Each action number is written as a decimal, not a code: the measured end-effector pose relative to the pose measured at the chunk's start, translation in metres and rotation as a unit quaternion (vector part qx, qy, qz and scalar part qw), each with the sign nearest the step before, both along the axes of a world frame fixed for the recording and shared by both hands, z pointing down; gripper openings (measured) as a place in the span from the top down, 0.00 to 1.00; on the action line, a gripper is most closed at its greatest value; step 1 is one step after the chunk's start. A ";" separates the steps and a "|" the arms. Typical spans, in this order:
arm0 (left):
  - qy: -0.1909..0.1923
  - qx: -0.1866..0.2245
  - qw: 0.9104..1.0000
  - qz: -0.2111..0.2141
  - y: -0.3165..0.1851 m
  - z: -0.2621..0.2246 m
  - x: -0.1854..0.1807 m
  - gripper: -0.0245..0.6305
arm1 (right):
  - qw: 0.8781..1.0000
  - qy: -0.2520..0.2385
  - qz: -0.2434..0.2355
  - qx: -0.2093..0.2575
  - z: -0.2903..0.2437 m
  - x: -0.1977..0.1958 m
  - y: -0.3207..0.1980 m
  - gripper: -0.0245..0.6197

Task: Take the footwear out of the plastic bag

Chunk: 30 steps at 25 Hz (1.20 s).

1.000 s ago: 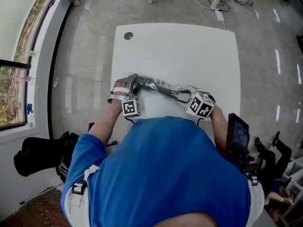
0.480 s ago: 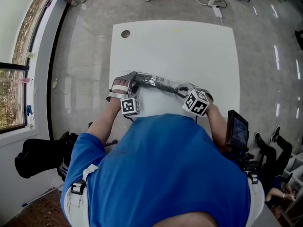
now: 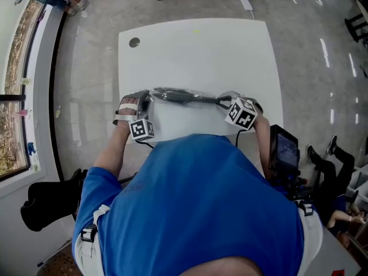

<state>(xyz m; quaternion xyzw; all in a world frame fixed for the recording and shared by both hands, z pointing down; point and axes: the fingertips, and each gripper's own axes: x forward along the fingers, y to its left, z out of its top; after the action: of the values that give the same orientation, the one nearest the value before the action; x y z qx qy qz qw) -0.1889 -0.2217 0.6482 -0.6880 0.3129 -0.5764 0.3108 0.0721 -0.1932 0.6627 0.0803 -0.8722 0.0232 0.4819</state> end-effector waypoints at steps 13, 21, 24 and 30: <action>0.005 -0.015 1.000 0.001 0.002 0.002 0.002 0.93 | 0.999 0.023 0.002 0.038 -0.007 0.003 -0.007 0.80; 0.008 -0.011 1.000 -0.001 0.001 0.000 0.005 0.94 | 0.994 0.034 -0.036 0.095 -0.028 -0.025 -0.006 0.79; 0.005 -0.012 1.000 0.000 0.001 -0.005 0.009 0.94 | 0.993 0.046 -0.053 0.100 -0.027 -0.036 -0.005 0.79; 0.004 -0.013 1.000 -0.002 0.002 -0.007 0.016 0.94 | 0.989 0.088 -0.062 0.101 -0.006 -0.038 -0.007 0.80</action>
<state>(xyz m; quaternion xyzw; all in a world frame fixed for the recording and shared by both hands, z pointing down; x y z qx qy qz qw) -0.1727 -0.2194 0.6411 -0.6939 0.3081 -0.5778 0.2996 0.0341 -0.2006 0.6570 0.0759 -0.8274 -0.1024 0.5469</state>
